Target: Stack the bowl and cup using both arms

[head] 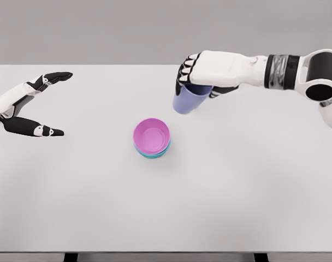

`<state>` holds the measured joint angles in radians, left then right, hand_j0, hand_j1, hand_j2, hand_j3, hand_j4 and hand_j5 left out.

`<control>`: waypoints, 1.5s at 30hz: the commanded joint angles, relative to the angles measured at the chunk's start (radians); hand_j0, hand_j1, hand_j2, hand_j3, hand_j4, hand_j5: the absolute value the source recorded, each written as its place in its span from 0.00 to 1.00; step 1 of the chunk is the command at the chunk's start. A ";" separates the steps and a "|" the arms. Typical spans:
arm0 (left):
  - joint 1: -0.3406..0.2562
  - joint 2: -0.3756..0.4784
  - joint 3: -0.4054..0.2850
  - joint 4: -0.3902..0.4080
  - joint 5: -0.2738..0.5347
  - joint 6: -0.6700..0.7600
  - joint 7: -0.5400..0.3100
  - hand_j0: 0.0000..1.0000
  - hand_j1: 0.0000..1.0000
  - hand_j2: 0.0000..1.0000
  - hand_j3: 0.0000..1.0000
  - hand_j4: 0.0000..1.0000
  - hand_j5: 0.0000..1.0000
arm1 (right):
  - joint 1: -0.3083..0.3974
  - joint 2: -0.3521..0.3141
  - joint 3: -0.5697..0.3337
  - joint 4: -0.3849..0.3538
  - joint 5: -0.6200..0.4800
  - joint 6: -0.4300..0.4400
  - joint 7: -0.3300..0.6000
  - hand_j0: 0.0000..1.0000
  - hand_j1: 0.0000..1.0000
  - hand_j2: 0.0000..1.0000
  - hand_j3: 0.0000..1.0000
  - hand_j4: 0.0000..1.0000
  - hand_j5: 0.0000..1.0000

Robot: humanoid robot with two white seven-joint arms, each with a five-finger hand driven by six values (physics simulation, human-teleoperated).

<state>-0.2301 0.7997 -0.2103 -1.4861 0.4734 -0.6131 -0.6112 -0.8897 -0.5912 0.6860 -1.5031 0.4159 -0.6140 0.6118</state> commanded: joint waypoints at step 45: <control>0.006 0.000 0.000 0.000 0.010 0.002 0.000 1.00 1.00 1.00 1.00 1.00 1.00 | -0.032 0.060 0.073 -0.108 -0.019 0.003 -0.001 1.00 1.00 1.00 1.00 1.00 1.00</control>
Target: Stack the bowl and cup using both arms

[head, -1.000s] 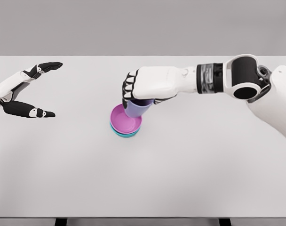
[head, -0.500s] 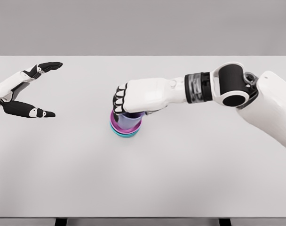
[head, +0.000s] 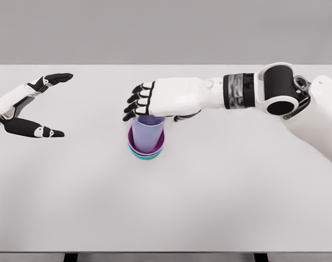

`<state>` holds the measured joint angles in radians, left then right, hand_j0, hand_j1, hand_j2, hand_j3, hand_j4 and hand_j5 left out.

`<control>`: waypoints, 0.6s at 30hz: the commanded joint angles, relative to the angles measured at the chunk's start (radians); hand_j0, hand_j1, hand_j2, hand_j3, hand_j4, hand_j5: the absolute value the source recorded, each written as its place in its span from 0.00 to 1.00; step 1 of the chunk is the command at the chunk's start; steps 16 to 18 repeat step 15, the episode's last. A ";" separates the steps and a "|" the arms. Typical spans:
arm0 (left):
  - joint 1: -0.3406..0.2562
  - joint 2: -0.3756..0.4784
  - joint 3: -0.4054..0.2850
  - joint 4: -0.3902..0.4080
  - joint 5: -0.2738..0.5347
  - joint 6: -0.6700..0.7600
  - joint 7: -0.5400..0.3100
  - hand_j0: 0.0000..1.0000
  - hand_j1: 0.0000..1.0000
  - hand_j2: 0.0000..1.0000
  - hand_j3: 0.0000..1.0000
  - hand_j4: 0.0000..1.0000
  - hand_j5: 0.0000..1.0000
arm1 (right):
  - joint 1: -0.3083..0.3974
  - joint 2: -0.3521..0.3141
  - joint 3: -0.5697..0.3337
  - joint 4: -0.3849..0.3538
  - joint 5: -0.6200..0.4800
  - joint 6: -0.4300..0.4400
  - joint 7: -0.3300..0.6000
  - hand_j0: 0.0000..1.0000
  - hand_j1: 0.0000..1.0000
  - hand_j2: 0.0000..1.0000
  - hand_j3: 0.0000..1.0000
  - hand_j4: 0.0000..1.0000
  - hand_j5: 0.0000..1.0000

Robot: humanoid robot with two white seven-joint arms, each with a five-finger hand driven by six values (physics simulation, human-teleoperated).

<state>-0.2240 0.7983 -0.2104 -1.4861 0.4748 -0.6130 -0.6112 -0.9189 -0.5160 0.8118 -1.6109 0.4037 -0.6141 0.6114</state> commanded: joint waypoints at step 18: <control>0.008 0.002 0.008 0.001 0.015 0.002 0.000 1.00 1.00 1.00 1.00 1.00 1.00 | 0.273 -0.372 -0.396 0.259 -0.137 0.003 -0.001 1.00 1.00 1.00 1.00 1.00 1.00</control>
